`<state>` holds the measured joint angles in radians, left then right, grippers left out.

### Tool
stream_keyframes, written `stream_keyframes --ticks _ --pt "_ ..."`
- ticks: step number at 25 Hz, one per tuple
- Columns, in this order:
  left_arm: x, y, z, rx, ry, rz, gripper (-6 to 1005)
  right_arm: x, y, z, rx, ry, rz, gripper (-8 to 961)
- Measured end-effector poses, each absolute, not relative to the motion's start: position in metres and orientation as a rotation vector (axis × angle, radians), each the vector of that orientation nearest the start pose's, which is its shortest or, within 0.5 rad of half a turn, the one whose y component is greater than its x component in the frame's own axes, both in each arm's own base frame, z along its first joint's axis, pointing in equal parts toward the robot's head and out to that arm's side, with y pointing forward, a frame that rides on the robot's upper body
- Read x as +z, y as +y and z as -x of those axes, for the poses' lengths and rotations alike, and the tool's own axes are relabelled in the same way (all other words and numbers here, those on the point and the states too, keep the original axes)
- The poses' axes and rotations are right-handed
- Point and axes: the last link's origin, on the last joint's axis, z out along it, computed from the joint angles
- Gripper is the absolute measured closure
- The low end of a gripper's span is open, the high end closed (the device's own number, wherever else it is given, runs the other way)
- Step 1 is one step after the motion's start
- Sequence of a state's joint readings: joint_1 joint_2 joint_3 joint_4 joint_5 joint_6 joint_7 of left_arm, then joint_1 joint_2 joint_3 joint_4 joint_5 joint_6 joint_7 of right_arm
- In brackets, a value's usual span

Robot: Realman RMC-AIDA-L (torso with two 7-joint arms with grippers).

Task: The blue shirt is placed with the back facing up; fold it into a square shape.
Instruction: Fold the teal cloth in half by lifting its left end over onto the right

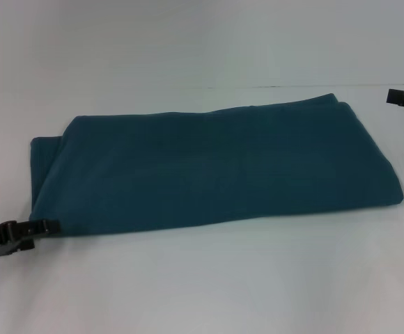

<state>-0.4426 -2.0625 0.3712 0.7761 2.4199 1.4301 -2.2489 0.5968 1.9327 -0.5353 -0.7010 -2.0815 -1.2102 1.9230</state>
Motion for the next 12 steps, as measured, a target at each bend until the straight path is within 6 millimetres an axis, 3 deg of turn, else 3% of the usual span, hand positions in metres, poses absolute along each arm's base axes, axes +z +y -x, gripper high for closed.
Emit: stream_keyframes --ticks 12 --pt "0.044 0.317 0.355 -0.473 -1.820 1.976 161 0.103 0.403 -0.307 0.594 1.170 2.107 163"
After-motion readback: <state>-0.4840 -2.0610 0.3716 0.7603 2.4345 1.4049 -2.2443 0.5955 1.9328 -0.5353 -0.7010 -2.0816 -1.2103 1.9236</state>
